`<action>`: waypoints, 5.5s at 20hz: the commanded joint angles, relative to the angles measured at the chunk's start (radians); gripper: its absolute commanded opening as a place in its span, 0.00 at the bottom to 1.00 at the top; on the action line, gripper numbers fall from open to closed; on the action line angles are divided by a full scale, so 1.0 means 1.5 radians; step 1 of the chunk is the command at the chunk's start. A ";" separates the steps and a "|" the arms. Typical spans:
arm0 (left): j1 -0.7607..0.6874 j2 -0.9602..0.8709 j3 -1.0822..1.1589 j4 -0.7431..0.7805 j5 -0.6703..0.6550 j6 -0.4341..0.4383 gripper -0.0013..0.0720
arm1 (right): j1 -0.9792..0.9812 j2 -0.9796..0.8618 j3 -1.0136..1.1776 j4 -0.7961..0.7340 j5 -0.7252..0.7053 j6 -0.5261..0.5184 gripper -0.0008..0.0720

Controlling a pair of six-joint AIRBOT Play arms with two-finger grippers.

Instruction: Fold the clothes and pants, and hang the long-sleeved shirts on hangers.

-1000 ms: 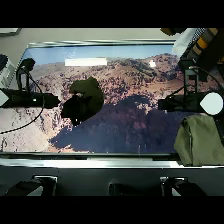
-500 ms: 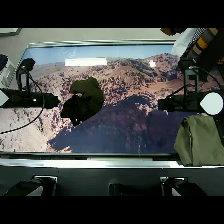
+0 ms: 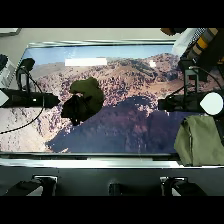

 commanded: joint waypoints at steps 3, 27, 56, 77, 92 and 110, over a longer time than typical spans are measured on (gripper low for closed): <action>0.000 -0.003 -0.004 0.022 0.010 0.000 0.04 | 0.001 0.000 0.000 0.001 0.000 0.001 0.05; 0.095 -0.243 -0.271 -0.377 0.417 0.297 0.99 | 0.001 0.000 0.000 0.007 0.040 0.157 0.45; 0.121 -0.003 -0.283 0.047 -0.025 -0.118 0.03 | 0.141 -0.407 0.065 0.711 -0.422 -0.172 0.84; -0.421 -0.162 -0.272 -0.716 0.479 0.227 0.04 | -0.101 -0.128 0.066 0.132 -0.075 0.190 0.86; -0.083 -0.105 -0.131 -0.587 0.233 0.249 0.94 | -0.393 -0.018 -0.022 0.315 0.195 -0.025 0.96; 0.358 -0.061 -0.233 -0.476 0.001 0.210 0.94 | -0.043 0.025 -0.410 0.344 -0.027 -0.169 0.96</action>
